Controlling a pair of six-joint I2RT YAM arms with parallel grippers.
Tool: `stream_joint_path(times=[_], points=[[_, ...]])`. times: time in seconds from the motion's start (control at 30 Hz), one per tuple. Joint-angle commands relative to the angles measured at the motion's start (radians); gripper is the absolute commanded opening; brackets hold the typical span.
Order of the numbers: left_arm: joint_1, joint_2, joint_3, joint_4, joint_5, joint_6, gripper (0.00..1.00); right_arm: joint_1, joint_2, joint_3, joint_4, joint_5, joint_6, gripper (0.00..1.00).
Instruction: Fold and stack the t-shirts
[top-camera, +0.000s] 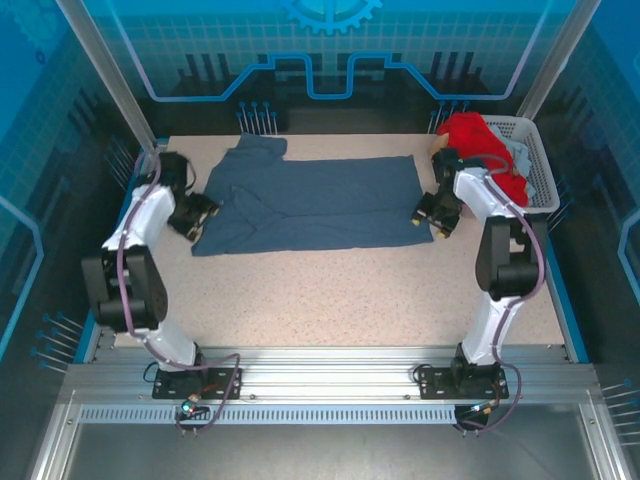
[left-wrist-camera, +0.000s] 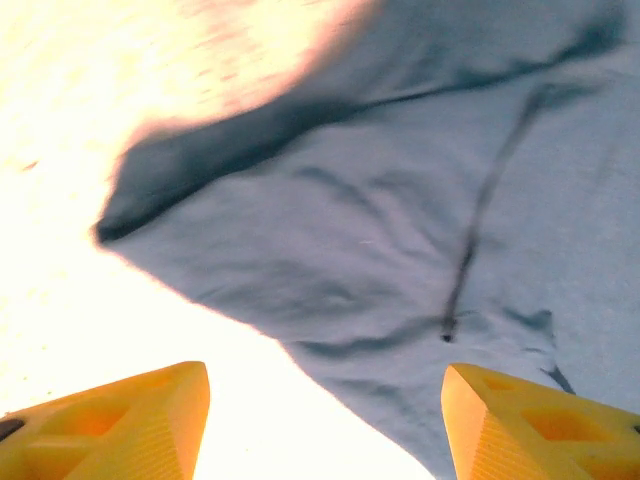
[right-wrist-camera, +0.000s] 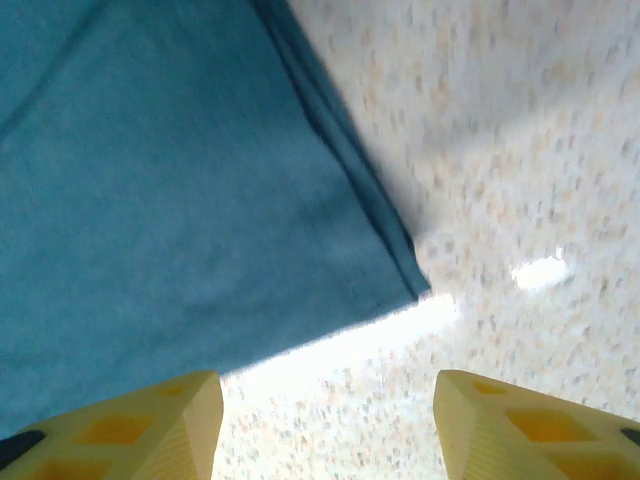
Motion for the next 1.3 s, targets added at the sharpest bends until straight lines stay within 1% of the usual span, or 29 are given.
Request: stream_joint_path(times=[0.0,0.1,0.2,0.27,0.37,0.53,0.67,0.7,0.77,0.83,0.9,0.93,0.97,1.0,1.13,1.27], points=[[0.052,-0.019,-0.142,0.118,0.131,-0.107,0.63,-0.008,-0.046,-0.122,0.12,-0.084,-0.014,0.59],[0.069,0.011,-0.165,0.156,0.147,-0.113,0.63,-0.029,-0.05,-0.17,0.173,-0.124,-0.001,0.58],[0.076,0.043,-0.174,0.21,0.155,-0.124,0.64,-0.05,-0.028,-0.18,0.198,-0.143,0.015,0.58],[0.076,0.075,-0.158,0.203,0.145,-0.119,0.62,-0.06,-0.012,-0.178,0.204,-0.143,0.023,0.58],[0.076,0.113,-0.15,0.185,0.103,-0.101,0.58,-0.063,0.012,-0.165,0.202,-0.133,0.034,0.56],[0.077,0.14,-0.154,0.198,0.061,-0.083,0.47,-0.064,0.048,-0.148,0.207,-0.118,0.053,0.53],[0.078,0.174,-0.125,0.2,0.041,-0.069,0.37,-0.059,0.094,-0.113,0.218,-0.104,0.046,0.47],[0.078,0.181,-0.113,0.197,0.032,-0.062,0.33,-0.058,0.109,-0.099,0.217,-0.096,0.042,0.44],[0.08,0.194,-0.092,0.189,0.009,-0.049,0.21,-0.057,0.135,-0.075,0.211,-0.085,0.038,0.35],[0.082,0.198,-0.072,0.172,-0.019,-0.035,0.09,-0.055,0.16,-0.053,0.193,-0.067,0.034,0.24],[0.083,0.193,-0.061,0.151,-0.046,-0.022,0.01,-0.054,0.172,-0.038,0.171,-0.043,0.032,0.12],[0.083,0.188,-0.058,0.138,-0.056,-0.016,0.0,-0.051,0.171,-0.036,0.158,-0.024,0.033,0.05],[0.083,0.182,-0.058,0.129,-0.061,-0.011,0.0,-0.049,0.164,-0.037,0.15,-0.009,0.031,0.01],[0.083,0.172,-0.062,0.12,-0.062,-0.002,0.0,-0.042,0.153,-0.042,0.14,0.01,0.033,0.0],[0.082,0.111,-0.12,0.077,-0.069,-0.001,0.0,-0.018,0.084,-0.096,0.09,0.073,0.047,0.0],[0.079,-0.004,-0.255,0.074,-0.063,-0.064,0.0,-0.005,-0.009,-0.225,0.058,0.084,0.086,0.0]])
